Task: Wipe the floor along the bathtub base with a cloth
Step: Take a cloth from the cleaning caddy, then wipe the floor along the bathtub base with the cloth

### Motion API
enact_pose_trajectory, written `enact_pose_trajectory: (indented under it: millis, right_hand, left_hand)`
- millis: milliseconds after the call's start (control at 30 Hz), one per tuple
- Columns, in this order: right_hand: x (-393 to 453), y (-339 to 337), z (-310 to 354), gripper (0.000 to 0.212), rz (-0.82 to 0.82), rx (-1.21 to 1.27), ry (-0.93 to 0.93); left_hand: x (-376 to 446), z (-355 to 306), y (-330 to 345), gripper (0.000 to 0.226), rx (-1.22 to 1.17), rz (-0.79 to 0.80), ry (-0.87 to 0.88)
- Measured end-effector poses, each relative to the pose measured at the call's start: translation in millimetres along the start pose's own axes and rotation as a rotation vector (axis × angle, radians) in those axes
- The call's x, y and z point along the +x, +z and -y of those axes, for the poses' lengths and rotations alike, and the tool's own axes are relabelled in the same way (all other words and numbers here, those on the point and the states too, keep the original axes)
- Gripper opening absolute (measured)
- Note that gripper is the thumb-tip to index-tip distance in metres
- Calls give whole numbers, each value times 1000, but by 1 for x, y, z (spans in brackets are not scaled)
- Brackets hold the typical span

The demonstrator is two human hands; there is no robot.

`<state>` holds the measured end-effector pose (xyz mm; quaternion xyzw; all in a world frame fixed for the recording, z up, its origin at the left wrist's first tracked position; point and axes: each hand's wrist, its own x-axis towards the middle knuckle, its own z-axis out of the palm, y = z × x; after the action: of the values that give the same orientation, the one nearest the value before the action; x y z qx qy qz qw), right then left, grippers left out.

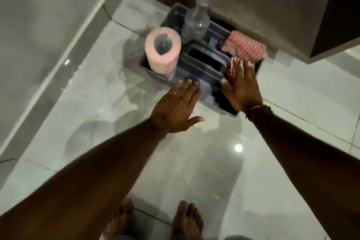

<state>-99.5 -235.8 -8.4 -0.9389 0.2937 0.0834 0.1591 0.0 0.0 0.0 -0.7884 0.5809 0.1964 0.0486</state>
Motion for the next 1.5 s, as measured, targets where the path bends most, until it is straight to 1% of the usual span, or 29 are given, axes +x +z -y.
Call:
enact_pose_trajectory:
  millis: [33,100,200,267,333,433,500,567,667,767,867,933,1100,1200,1267,1300,1367,1433,1500]
  right_hand:
    - [6,10,-9,76,-29,-1,6]
    - [17,22,-22,77,-9,-31,62]
    - [23,43,-22,76,13,-70,125]
    - [21,49,-18,73,-22,-101,114]
    - [22,48,-18,70,-16,-82,95]
    - [23,40,-18,68,34,11,105]
    - [23,29,-15,65,0,102,110]
    - [16,15,-7,60,-59,256,134]
    - [-9,-6,13,53,-105,437,166]
    - [-42,-23,42,51,-93,529,168]
    - [-78,-32,84,48,-21,537,56]
    - [-96,-30,114,50,49,511,0]
    - [-117,1,208,61,206,449,-223]
    - [-112,48,263,62,246,388,-470]
    - [-104,87,290,61,220,278,-645]
    - [-99,109,304,64,220,219,-708]
    - [-88,155,327,70,256,129,-789]
    - [-78,198,339,65,279,65,-863]
    - [-72,237,345,60,263,-39,-910]
  left_hand:
    - [8,0,12,94,17,10,-3]
    - [20,5,30,94,12,14,-26]
    - [30,10,48,94,17,-18,-7]
    - [32,13,51,93,17,-54,-4]
    - [31,13,53,93,11,-67,-9]
    - [29,13,52,93,-16,-65,-8]
    - [25,16,49,93,-53,-51,-14]
    - [14,21,45,94,-114,-47,-30]
    - [-27,30,33,98,-193,-60,-107]
    - [-85,39,24,104,-232,-15,-220]
    - [-156,46,21,105,-244,-13,-333]
    - [-199,51,24,105,-277,1,-423]
    - [-285,67,55,108,-416,-19,-734]
    - [-316,80,99,107,-462,-76,-897]
    - [-325,89,133,105,-494,-80,-970]
    - [-328,94,154,104,-512,-85,-1009]
    - [-331,103,198,101,-542,-109,-1069]
    - [-333,107,234,99,-565,-136,-1119]
    - [-334,109,266,98,-529,-165,-1149]
